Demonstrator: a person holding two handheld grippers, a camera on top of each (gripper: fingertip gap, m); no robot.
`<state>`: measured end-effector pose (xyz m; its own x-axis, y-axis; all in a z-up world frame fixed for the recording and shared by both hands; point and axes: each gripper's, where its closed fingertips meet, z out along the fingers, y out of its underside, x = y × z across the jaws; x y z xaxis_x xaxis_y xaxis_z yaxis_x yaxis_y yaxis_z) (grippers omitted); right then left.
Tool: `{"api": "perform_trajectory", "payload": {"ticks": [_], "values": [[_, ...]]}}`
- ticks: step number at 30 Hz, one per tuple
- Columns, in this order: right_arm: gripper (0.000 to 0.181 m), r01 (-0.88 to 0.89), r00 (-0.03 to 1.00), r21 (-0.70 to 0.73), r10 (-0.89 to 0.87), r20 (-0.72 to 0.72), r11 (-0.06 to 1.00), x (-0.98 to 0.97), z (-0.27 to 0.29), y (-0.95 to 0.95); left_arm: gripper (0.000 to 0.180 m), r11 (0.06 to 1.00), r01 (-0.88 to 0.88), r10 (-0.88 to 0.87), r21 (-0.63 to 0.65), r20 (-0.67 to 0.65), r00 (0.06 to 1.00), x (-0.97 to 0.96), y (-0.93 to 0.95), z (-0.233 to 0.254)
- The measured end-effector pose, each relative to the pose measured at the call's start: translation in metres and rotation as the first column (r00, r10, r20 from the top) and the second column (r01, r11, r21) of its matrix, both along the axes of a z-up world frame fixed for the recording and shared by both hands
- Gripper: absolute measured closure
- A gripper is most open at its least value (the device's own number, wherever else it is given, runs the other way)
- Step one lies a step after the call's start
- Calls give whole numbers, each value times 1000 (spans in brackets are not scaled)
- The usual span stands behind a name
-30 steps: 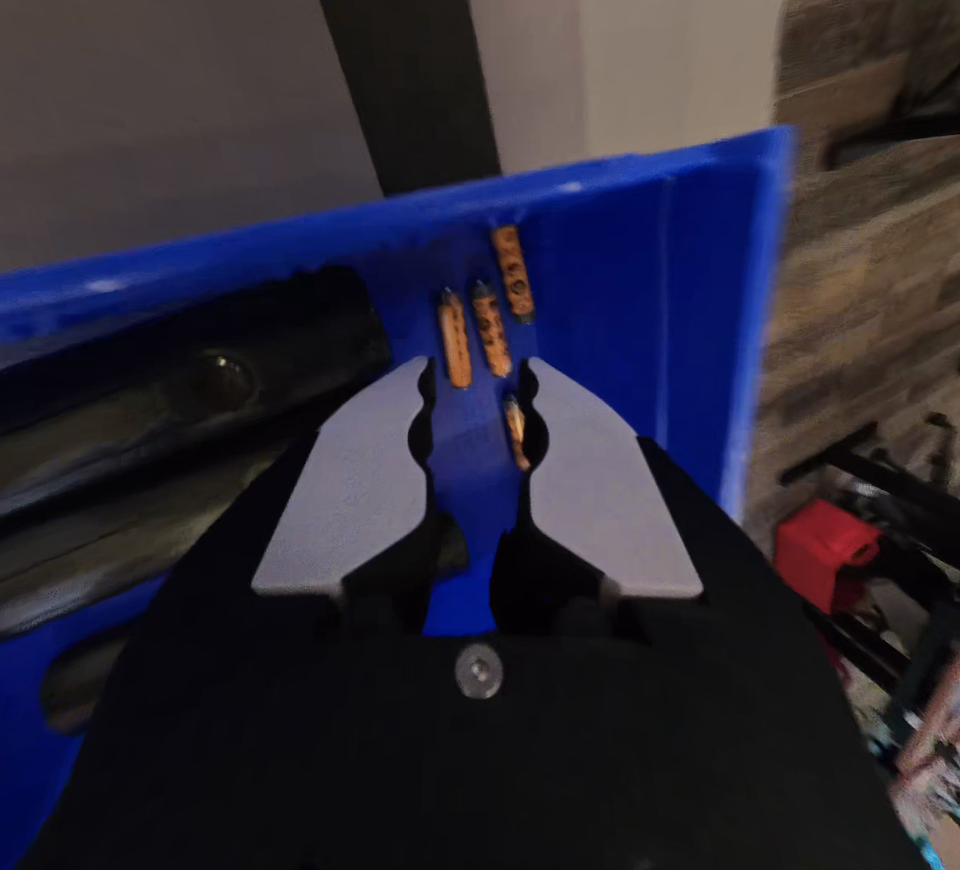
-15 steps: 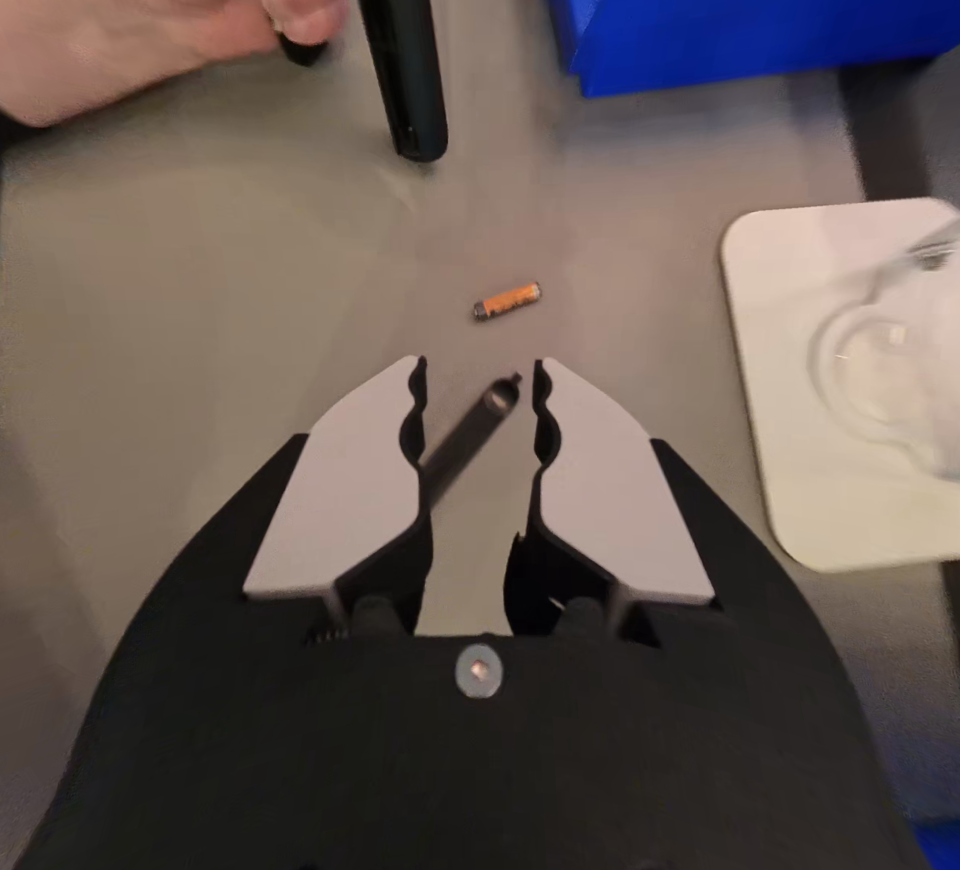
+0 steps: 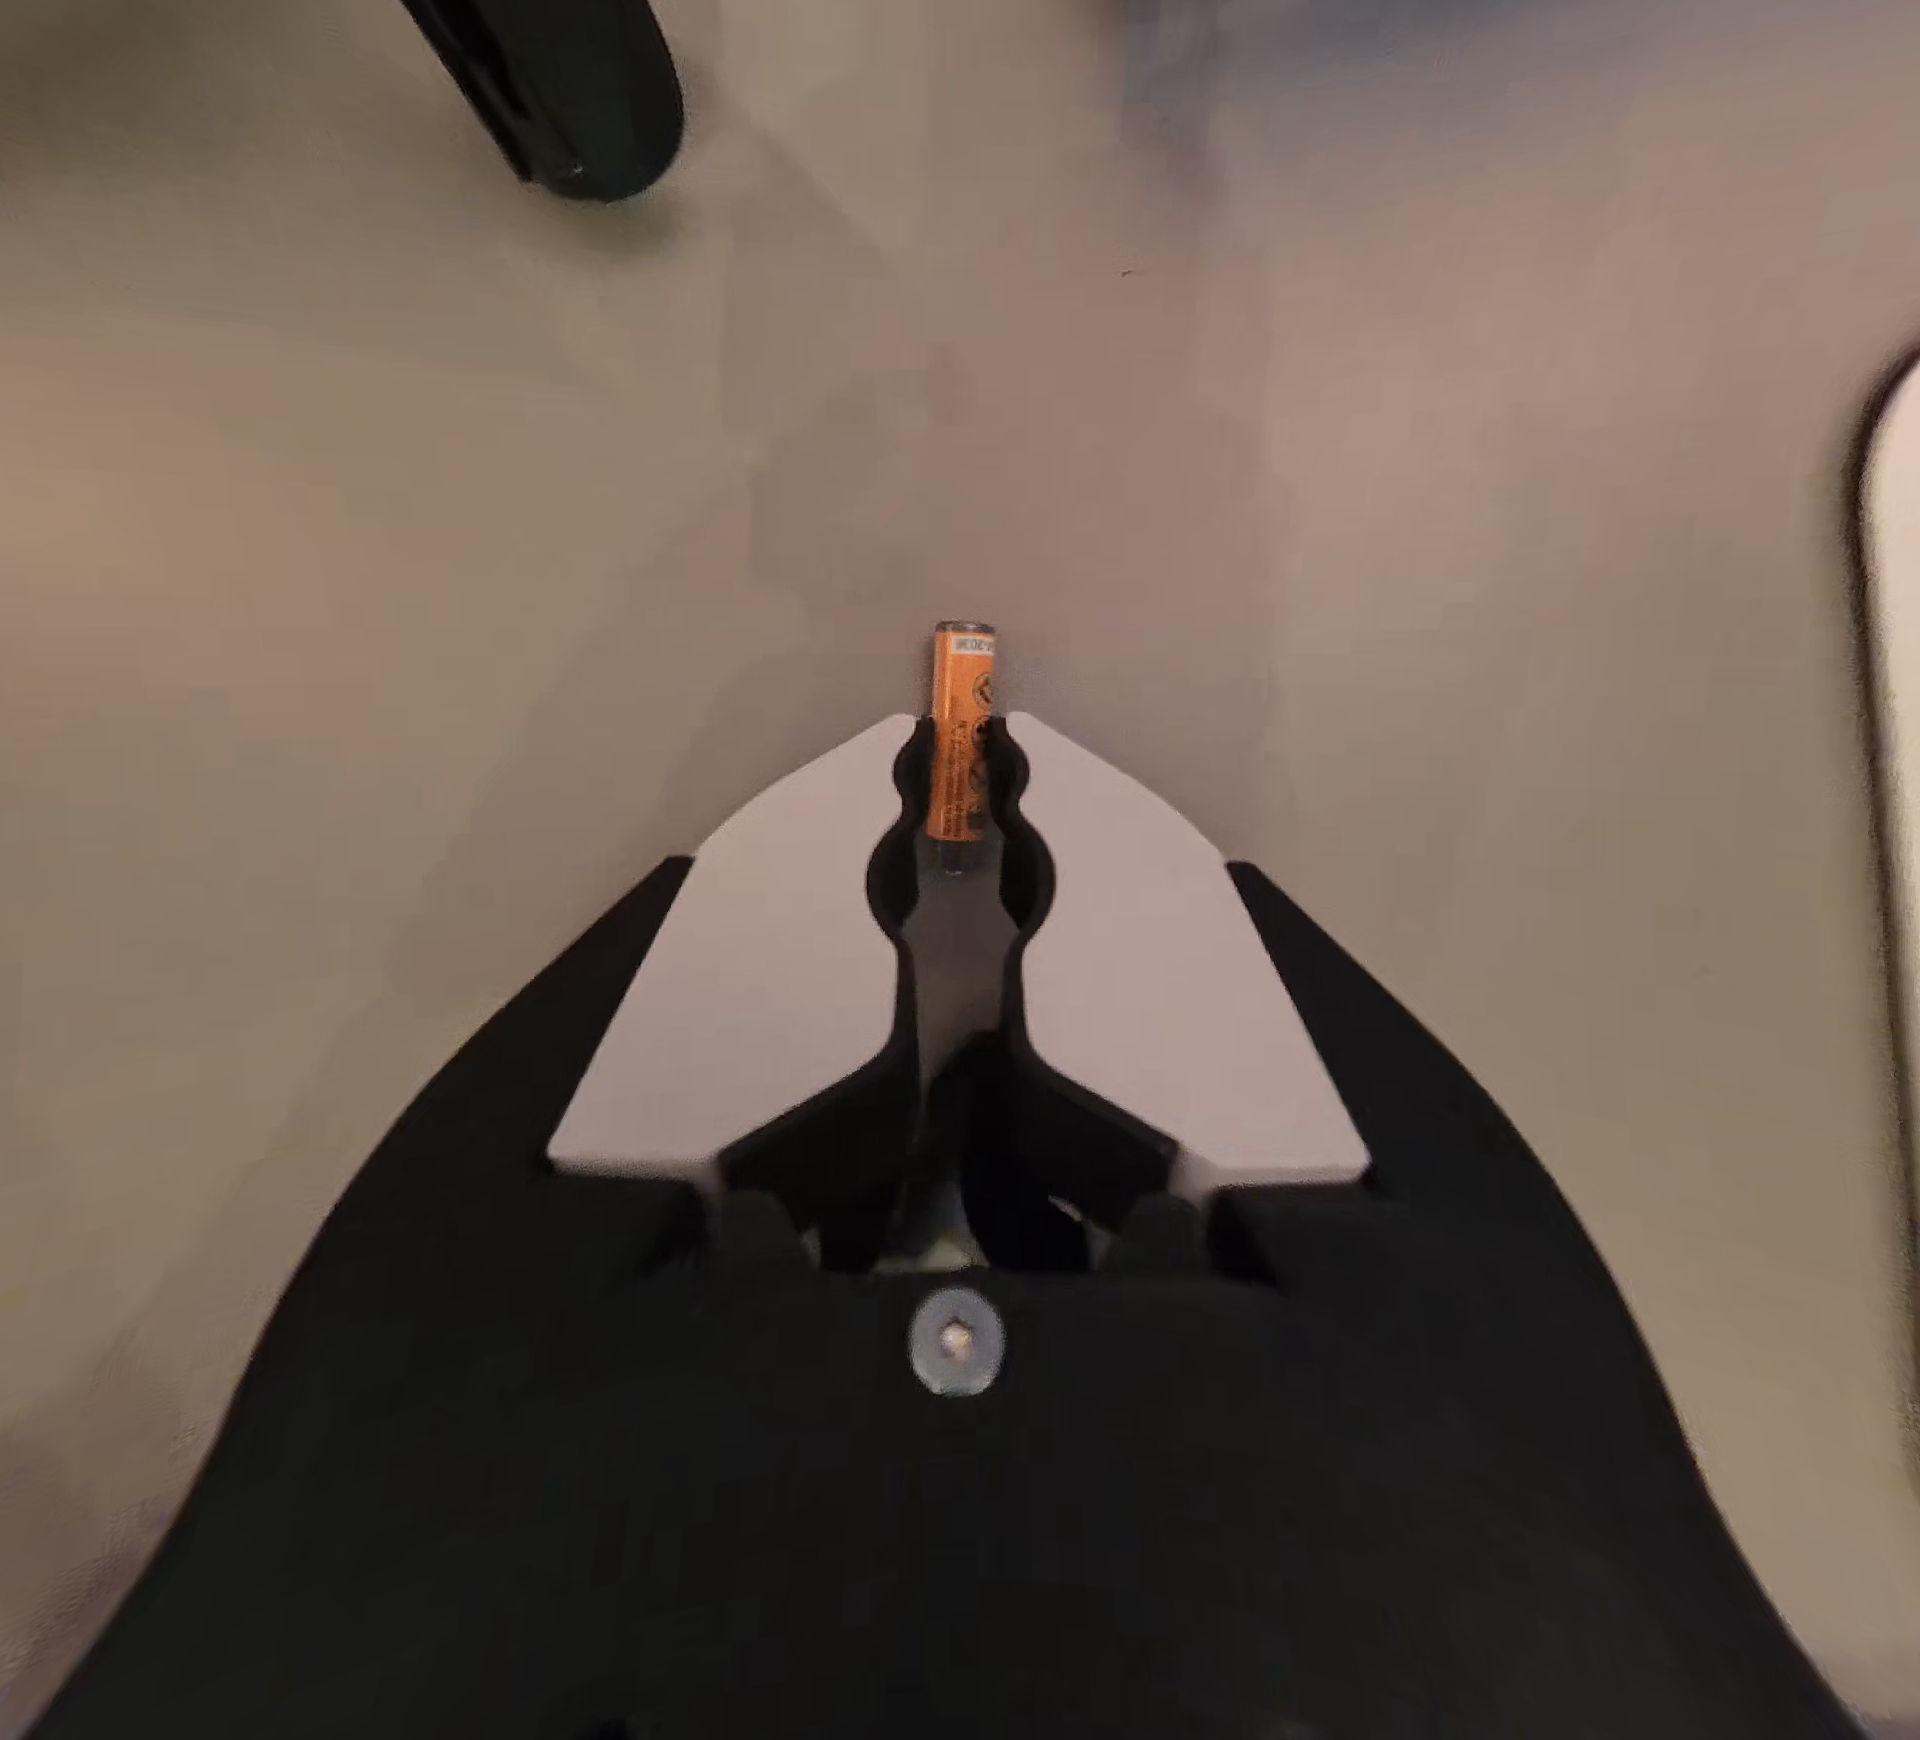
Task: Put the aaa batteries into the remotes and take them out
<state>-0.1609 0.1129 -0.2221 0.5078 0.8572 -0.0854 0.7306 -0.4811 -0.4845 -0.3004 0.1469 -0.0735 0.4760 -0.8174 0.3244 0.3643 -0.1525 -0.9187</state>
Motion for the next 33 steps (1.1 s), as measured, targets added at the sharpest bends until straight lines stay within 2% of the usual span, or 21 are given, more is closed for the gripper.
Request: {"api": "perform_trajectory", "payload": {"ticks": [2,5,8,12,16,21,27,30,32,33], "values": [[171,-81,994,73,76,73,994,4,0,4,155,1000,0,0,3,-3,1000,0,0,0],[171,-121,993,125,118,26,985,5,21,1,155,1000,3,-3,0,-2,1000,0,0,0],[171,-129,992,262,123,37,956,38,67,1,155,1000,-6,6,3,0,1000,-4,0,1],[171,-52,996,433,13,93,900,144,141,7,155,1000,14,-14,-13,10,1000,0,-1,-1],[171,19,944,520,-186,273,854,293,177,24,155,999,30,-30,-9,-5,1000,7,-3,-2],[170,60,896,417,-233,378,907,411,133,44,155,999,38,-38,-4,-7,999,9,-4,-2],[170,32,836,288,-184,516,957,466,57,66,155,999,36,-36,-19,17,999,6,0,-4],[170,58,839,250,-183,513,967,480,30,80,155,999,41,-40,-31,35,999,4,1,-5],[146,76,804,217,-189,564,973,491,24,81,155,999,37,-36,-29,31,999,4,1,-5],[145,81,830,240,-199,522,967,483,30,82,155,999,36,-35,-29,30,999,4,1,-5]]}}
